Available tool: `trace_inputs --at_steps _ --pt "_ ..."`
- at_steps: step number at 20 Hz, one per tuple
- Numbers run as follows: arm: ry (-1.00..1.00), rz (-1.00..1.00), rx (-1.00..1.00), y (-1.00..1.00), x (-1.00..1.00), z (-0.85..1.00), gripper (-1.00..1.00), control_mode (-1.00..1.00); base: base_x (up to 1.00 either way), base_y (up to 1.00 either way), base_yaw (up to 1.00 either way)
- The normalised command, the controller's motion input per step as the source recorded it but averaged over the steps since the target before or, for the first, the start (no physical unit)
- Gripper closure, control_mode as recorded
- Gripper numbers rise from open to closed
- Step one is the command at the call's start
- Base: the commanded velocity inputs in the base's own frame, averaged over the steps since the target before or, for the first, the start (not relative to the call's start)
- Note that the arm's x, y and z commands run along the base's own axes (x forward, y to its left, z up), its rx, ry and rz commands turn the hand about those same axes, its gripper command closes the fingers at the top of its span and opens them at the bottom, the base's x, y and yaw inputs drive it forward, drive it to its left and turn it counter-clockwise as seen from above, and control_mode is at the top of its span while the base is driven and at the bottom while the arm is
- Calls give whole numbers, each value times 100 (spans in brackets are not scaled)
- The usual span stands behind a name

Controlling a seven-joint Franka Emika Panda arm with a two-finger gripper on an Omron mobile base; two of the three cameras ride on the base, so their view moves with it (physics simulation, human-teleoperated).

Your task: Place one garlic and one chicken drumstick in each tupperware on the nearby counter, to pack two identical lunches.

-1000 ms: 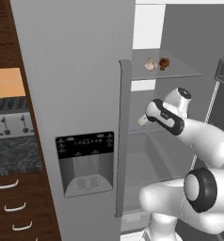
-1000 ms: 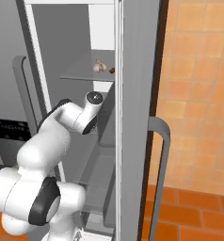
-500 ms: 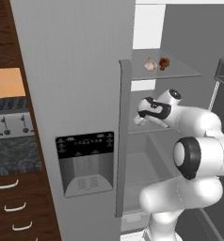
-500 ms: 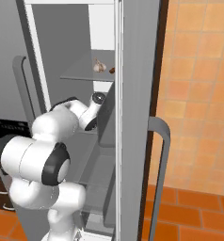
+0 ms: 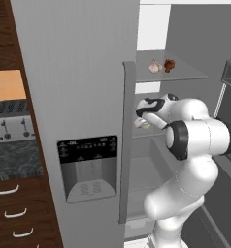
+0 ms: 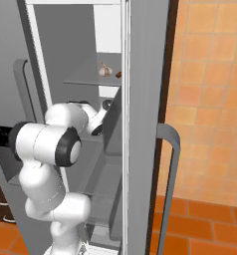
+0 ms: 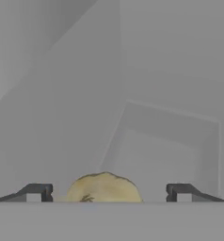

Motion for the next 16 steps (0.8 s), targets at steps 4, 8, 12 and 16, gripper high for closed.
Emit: trace_inputs --at_steps 4,8,12,16 --pt "3 0 0 -10 8 -52 100 -100 0 0 0" --pt "8 0 -4 0 -22 -70 100 -100 0 0 0" --pt "-4 0 -1 1 -68 -14 100 -100 0 0 0" --pt "-12 0 0 0 -100 4 100 -100 0 0 0"
